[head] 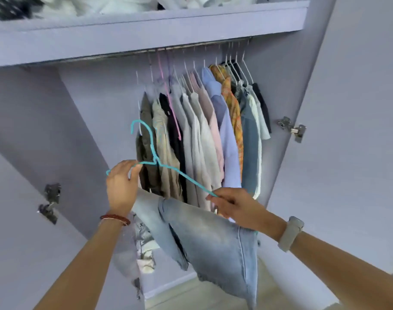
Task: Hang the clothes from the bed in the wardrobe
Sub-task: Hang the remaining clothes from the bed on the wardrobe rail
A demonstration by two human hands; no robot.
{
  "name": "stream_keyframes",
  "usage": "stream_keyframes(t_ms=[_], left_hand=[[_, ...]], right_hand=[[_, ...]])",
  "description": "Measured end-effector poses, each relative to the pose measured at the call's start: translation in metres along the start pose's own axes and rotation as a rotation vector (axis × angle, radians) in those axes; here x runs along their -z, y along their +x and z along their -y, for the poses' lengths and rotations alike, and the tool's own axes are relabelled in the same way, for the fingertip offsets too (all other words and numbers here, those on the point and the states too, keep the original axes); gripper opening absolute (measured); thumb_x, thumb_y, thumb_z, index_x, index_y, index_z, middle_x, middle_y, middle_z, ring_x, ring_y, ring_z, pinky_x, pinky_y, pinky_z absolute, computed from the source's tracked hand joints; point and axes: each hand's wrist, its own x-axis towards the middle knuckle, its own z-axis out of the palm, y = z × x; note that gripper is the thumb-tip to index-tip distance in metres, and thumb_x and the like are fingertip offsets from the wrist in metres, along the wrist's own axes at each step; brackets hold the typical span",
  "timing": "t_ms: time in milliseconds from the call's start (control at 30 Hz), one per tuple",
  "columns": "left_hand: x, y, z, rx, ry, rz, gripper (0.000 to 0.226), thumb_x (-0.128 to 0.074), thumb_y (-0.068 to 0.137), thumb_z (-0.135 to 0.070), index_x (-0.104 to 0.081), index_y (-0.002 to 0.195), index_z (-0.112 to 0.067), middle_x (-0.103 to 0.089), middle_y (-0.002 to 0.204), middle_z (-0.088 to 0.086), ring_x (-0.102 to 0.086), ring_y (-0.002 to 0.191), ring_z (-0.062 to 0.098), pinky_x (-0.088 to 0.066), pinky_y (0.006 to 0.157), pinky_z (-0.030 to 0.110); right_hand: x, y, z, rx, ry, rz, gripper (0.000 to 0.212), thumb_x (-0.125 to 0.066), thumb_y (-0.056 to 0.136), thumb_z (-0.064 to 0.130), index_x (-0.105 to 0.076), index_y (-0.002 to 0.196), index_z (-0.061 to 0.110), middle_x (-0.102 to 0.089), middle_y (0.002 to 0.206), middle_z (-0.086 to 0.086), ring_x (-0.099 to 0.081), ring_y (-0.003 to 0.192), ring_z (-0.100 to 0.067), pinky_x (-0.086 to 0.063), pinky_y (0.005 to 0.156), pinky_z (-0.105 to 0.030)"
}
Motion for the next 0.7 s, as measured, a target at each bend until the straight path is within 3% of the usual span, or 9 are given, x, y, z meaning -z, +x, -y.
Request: stream_keyframes(t_ms=[133,233,333,400,467,567,700], left_hand=[[0.022,0.012,0.022,0.14,0.036,-0.101,0.041,-0.056,0.091,-0.016,-0.047,0.129,-0.005,-0.041,0.131,0.018,-0.042,0.122,0.031,-0.036,0.098,0.039],[0.039,0.021,0.023,0.171,-0.023,-0.181,0.045,-0.053,0.092,-0.015,-0.039,0.134,-0.007,-0.036,0.134,0.017,-0.04,0.123,0.03,-0.034,0.099,0.033],[0.062,0.042,0.012,0.085,-0.012,-0.291,0.043,-0.052,0.09,-0.006,-0.041,0.131,-0.004,-0.038,0.133,0.018,-0.039,0.125,0.029,-0.024,0.099,0.018],[0.077,0.059,-0.003,-0.003,0.024,-0.348,0.042,-0.051,0.088,-0.002,-0.043,0.13,-0.001,-0.04,0.132,0.019,-0.037,0.127,0.03,-0.02,0.102,0.016],[0.09,0.077,-0.021,-0.095,0.089,-0.408,0.043,-0.051,0.088,-0.001,-0.044,0.13,-0.001,-0.039,0.135,0.019,-0.035,0.129,0.031,-0.016,0.104,0.016],[0.106,0.105,-0.04,-0.235,0.257,-0.476,0.047,-0.049,0.087,-0.005,-0.043,0.133,-0.003,-0.033,0.142,0.022,-0.03,0.132,0.037,-0.017,0.109,0.03],[0.119,0.138,-0.048,-0.27,0.503,-0.454,0.057,-0.049,0.089,-0.011,-0.03,0.143,-0.013,-0.016,0.152,0.019,-0.01,0.14,0.04,-0.015,0.112,0.046]], right_hand=[[-0.053,0.065,0.04,0.038,0.103,0.021,0.026,-0.051,0.091,0.007,-0.056,0.069,-0.006,-0.04,0.051,0.006,-0.041,0.047,-0.003,-0.033,0.054,-0.014],[-0.081,0.109,0.06,0.008,0.184,0.014,0.027,-0.048,0.092,0.01,-0.058,0.073,-0.007,-0.041,0.052,0.0,-0.042,0.054,-0.011,-0.035,0.058,-0.023],[-0.095,0.145,0.073,-0.025,0.294,-0.021,0.024,-0.047,0.092,0.01,-0.063,0.082,-0.004,-0.043,0.053,0.007,-0.042,0.054,-0.011,-0.035,0.056,-0.02],[-0.102,0.166,0.083,-0.059,0.358,-0.058,0.025,-0.046,0.092,0.01,-0.061,0.086,-0.01,-0.044,0.054,0.003,-0.04,0.049,-0.008,-0.032,0.047,-0.013],[-0.111,0.187,0.096,-0.064,0.419,-0.072,0.028,-0.044,0.092,0.009,-0.058,0.089,-0.014,-0.043,0.056,-0.005,-0.038,0.048,-0.013,-0.032,0.044,-0.017],[-0.123,0.22,0.118,-0.032,0.472,-0.122,0.028,-0.041,0.09,0.009,-0.059,0.09,-0.013,-0.048,0.063,-0.009,-0.043,0.059,-0.018,-0.036,0.058,-0.027],[-0.127,0.265,0.145,-0.003,0.574,-0.237,0.027,-0.038,0.091,0.004,-0.064,0.095,-0.003,-0.057,0.078,-0.009,-0.051,0.075,-0.021,-0.04,0.072,-0.028]])
